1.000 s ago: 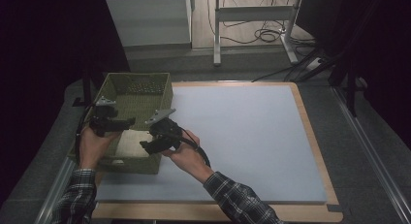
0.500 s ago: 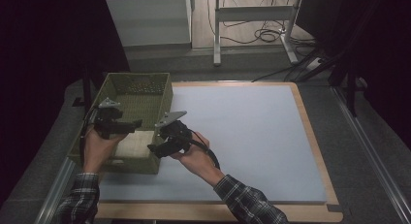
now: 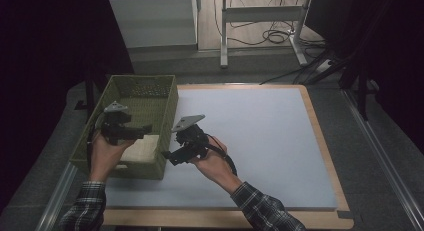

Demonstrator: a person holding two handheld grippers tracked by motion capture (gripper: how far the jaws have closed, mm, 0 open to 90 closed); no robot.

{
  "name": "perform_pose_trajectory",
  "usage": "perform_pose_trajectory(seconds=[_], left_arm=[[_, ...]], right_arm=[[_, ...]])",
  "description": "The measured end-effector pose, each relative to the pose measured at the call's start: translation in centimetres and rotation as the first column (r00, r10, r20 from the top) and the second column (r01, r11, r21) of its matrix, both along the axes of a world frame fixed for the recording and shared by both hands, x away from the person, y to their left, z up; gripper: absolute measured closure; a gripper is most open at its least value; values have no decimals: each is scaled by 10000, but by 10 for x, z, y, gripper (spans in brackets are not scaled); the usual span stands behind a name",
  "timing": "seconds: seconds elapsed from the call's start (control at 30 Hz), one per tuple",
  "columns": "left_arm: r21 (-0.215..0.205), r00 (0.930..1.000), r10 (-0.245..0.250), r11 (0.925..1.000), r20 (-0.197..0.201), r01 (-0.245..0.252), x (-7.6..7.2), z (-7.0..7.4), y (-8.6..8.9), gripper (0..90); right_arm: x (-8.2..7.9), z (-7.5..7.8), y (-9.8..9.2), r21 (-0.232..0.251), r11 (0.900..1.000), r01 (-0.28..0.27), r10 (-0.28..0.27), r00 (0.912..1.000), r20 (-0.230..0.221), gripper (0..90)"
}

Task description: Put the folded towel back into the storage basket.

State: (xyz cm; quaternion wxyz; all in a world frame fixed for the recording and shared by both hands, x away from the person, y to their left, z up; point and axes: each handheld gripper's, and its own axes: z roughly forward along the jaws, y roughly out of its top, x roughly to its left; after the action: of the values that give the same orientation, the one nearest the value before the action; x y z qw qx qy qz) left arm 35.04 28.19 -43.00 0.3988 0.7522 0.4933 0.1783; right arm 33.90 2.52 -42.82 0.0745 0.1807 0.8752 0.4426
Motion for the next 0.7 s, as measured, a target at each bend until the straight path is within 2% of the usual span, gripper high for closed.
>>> perform_pose_trajectory(seconds=[0.13,0.5,0.7], left_arm=[[-51,9999,-112,9999,58,112,-2,3,-7,38],[224,9986,-520,9984,129,517,-4,9,-25,13],[627,9966,-811,9948,135,801,-7,12,-39,8]], right_arm=[[1,-2,-7,-19,10000,-27,27,9999,-136,112],[3,-5,-29,-169,9997,178,-181,9996,-193,99],[2,-4,-42,-98,9996,262,-264,9995,-183,92]])
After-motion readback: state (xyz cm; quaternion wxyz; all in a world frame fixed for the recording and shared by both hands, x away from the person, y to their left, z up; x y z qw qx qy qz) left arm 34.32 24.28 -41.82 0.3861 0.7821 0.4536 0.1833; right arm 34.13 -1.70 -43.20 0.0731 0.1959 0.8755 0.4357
